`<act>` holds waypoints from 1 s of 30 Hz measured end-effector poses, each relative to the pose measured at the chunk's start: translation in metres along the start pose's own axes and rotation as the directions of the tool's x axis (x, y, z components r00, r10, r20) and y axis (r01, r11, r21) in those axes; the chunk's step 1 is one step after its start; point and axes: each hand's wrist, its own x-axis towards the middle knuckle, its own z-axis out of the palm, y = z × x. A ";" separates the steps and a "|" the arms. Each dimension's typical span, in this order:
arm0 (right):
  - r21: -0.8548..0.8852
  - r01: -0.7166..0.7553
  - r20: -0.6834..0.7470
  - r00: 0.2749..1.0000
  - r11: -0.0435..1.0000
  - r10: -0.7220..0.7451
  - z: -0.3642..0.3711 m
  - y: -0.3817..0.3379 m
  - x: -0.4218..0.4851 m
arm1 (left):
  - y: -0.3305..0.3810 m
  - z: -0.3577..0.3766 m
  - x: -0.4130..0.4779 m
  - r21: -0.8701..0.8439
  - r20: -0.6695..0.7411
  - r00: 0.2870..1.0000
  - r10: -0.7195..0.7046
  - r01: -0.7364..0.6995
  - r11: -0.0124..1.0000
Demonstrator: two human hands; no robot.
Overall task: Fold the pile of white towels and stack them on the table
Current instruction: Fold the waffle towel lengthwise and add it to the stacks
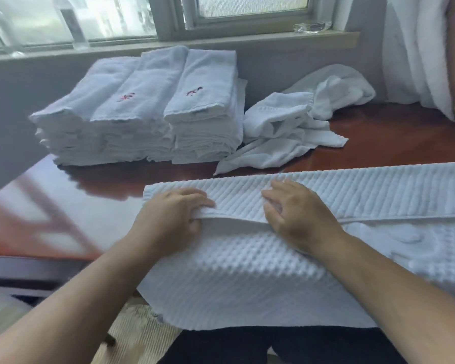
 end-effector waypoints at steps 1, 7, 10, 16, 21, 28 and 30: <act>0.028 -0.009 0.018 1.000 1.000 0.009 -0.001 0.002 -0.001 | 0.000 -0.004 0.002 -0.053 0.059 0.998 -0.016 0.019 0.998; -0.196 -0.296 -0.111 0.954 0.935 0.279 -0.024 0.040 -0.001 | 0.016 0.002 0.018 -0.137 0.062 0.994 -0.086 0.094 0.986; -0.259 -0.393 0.035 0.909 0.882 0.416 -0.020 0.056 -0.005 | 0.030 0.026 0.023 -0.020 0.199 0.972 -0.128 0.134 0.991; -0.256 -0.395 0.037 0.908 0.882 0.418 -0.009 0.065 0.009 | 0.011 0.042 0.044 0.044 0.217 0.972 -0.085 0.077 0.996; -0.268 -0.411 0.032 0.900 0.871 0.435 -0.004 0.067 0.050 | -0.009 0.042 0.081 0.097 0.185 0.981 -0.064 0.046 0.994; 0.007 0.039 -0.061 0.997 0.999 -0.038 -0.012 0.057 0.051 | -0.026 0.025 0.069 -0.114 0.137 0.979 0.150 -0.134 0.984; 0.088 0.224 -0.029 0.974 0.971 -0.223 -0.011 0.051 0.044 | -0.040 0.018 0.054 -0.194 0.072 0.980 0.185 -0.168 0.966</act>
